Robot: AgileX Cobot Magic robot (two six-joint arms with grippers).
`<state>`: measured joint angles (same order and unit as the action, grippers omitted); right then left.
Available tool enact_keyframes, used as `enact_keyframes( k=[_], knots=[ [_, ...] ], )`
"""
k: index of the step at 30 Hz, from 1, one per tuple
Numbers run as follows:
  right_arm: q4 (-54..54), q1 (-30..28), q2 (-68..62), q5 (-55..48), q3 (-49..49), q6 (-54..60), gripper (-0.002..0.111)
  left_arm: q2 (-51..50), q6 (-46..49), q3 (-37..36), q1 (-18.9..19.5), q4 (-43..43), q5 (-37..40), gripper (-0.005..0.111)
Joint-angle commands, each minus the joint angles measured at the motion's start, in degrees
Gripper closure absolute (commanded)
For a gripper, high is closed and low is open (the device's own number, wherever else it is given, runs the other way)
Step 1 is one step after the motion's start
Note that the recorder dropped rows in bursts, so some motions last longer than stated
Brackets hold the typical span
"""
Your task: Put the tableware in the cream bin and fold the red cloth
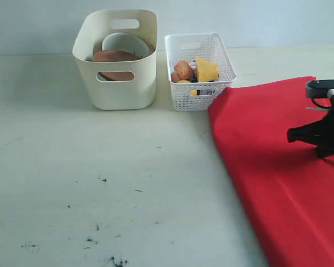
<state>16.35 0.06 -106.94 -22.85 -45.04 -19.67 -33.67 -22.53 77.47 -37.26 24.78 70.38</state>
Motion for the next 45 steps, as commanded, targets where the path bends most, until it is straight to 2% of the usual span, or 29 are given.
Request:
enact_keyframes(
  k=[1,7,12,16,25,33,38,41,45],
  knots=[
    [1.8,-7.1,-10.4,-9.9,4.2,-0.7,0.108,0.3,-0.4,-0.1,0.2,0.5,-0.4,0.045],
    [0.5,-12.9,-13.5,-8.5,4.0,-1.1,0.108,0.3,-0.4,-0.1,0.2,0.4,-0.4,0.045],
    [-3.5,-13.4,-11.6,-7.6,2.8,-0.4,0.108,0.3,-0.4,-0.1,0.2,0.1,-0.4,0.045],
    [-9.1,-13.4,-5.6,-6.3,2.3,5.1,0.108,0.3,-0.4,-0.1,0.2,0.0,-0.4,0.045],
    [-30.4,-13.4,5.4,-6.1,2.3,25.1,0.108,0.3,-0.4,-0.1,0.2,0.0,-0.4,0.045],
    [-37.2,-13.4,10.1,-4.0,2.3,33.9,0.108,0.3,-0.4,-0.1,0.2,0.0,-0.4,0.045],
    [-37.4,-13.4,12.4,-5.0,2.3,34.9,0.108,0.3,-0.4,-0.1,0.2,0.1,-0.4,0.045],
    [-37.2,-11.6,12.7,-7.7,2.7,34.9,0.108,0.3,-0.4,-0.1,0.2,0.2,-0.4,0.045],
    [-34.5,-5.4,12.8,-8.2,4.8,34.4,0.108,0.3,-0.3,-0.1,0.2,0.4,-0.4,0.045]
  ],
)
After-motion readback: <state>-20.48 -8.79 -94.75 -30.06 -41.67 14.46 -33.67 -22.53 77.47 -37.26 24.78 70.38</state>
